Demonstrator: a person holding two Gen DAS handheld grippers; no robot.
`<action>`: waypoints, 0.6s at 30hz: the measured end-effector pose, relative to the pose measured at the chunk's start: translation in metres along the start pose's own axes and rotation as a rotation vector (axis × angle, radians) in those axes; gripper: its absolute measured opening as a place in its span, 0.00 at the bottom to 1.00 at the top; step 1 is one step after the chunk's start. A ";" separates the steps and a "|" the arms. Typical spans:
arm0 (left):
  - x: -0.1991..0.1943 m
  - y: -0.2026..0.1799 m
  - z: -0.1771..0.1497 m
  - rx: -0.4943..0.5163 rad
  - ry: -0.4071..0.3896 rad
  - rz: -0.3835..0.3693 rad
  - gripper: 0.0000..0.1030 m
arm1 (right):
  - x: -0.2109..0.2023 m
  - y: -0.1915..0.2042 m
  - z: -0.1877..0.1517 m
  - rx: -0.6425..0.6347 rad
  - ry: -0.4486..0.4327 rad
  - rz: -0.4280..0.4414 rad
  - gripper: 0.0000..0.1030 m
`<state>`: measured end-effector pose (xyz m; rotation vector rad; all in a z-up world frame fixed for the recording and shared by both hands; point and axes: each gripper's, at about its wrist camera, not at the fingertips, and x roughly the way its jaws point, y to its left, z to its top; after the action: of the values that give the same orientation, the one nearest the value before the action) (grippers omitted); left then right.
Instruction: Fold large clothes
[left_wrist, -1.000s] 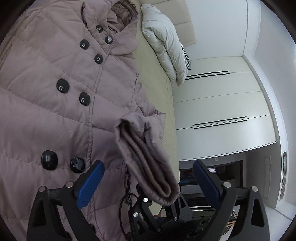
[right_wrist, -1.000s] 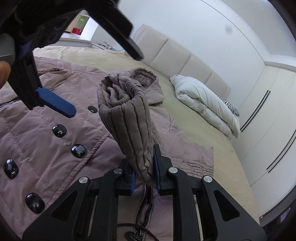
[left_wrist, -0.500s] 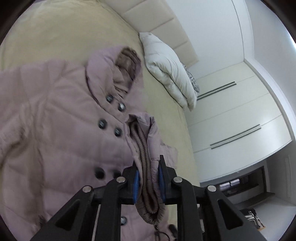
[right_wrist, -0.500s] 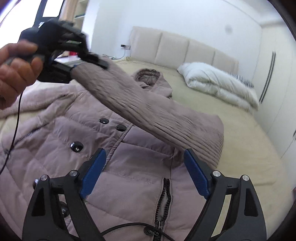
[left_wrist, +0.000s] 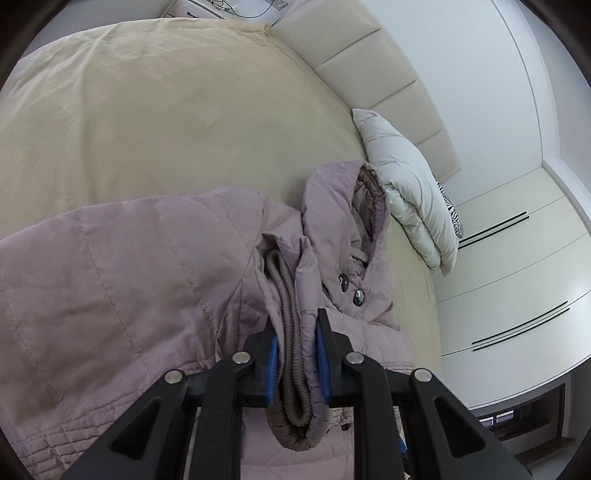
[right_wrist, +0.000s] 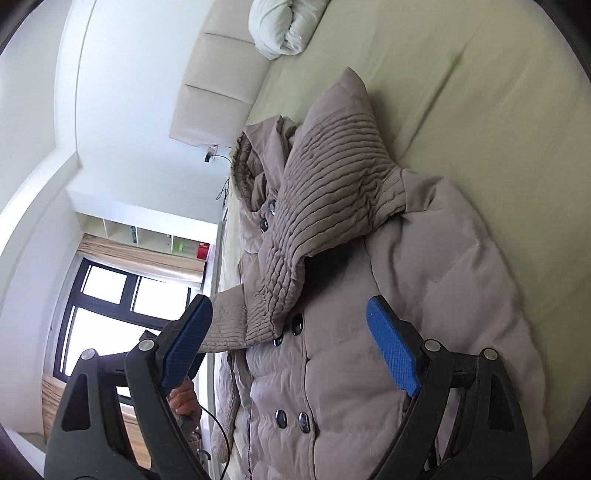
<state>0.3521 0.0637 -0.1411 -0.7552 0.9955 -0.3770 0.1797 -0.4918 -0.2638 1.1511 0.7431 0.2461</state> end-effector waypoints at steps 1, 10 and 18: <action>0.000 0.002 0.001 0.000 -0.002 0.004 0.19 | 0.011 -0.001 0.004 0.005 0.007 -0.001 0.83; 0.006 0.010 -0.001 -0.010 0.000 0.020 0.19 | 0.058 -0.013 0.051 0.158 -0.131 0.010 0.83; 0.046 0.006 -0.016 0.020 0.041 0.068 0.19 | 0.010 -0.054 0.083 0.246 -0.307 0.058 0.79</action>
<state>0.3613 0.0341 -0.1786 -0.6960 1.0514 -0.3445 0.2304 -0.5699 -0.2990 1.4075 0.4775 0.0230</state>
